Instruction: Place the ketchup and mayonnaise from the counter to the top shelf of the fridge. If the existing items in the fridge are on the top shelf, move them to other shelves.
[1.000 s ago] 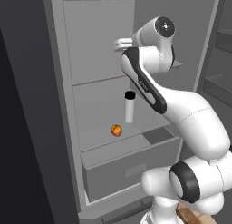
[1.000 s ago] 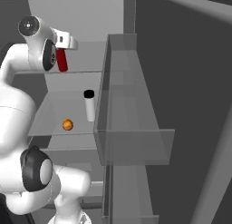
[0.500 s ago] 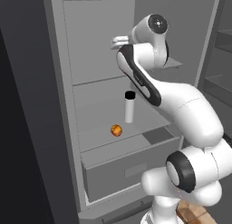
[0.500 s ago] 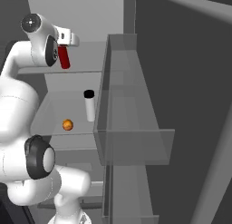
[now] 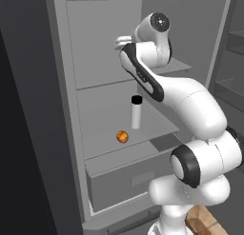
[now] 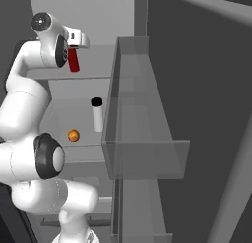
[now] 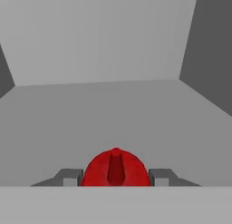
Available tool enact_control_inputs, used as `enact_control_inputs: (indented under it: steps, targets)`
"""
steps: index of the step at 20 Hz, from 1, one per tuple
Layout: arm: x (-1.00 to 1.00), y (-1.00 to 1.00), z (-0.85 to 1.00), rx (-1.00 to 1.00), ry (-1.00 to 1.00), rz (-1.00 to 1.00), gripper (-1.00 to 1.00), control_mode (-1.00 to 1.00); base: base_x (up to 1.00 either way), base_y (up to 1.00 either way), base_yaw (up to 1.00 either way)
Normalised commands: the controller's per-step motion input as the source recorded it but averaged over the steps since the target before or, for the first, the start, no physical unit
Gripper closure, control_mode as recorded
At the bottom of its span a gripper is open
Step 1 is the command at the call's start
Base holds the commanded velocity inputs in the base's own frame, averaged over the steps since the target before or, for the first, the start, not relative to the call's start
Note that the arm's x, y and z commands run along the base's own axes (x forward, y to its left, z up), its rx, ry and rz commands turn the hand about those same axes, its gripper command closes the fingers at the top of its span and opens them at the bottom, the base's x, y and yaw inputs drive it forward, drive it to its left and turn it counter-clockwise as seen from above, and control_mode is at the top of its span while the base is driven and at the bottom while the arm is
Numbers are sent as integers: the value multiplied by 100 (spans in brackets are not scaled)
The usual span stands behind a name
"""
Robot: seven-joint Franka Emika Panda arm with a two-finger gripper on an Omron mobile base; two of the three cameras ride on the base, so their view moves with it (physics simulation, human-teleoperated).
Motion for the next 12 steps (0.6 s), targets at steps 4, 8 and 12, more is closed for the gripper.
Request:
enact_control_inputs:
  steps: [4, 8, 12]
  targets:
    - [13, 6, -43, 0, 2, 0, 100, -100, 0, 0, 0]
    - [16, 2, -27, -1, 0, 0, 100, -100, 0, 0, 0]
    - [18, 0, -13, -1, 0, 0, -100, -100, 0, 0, 0]
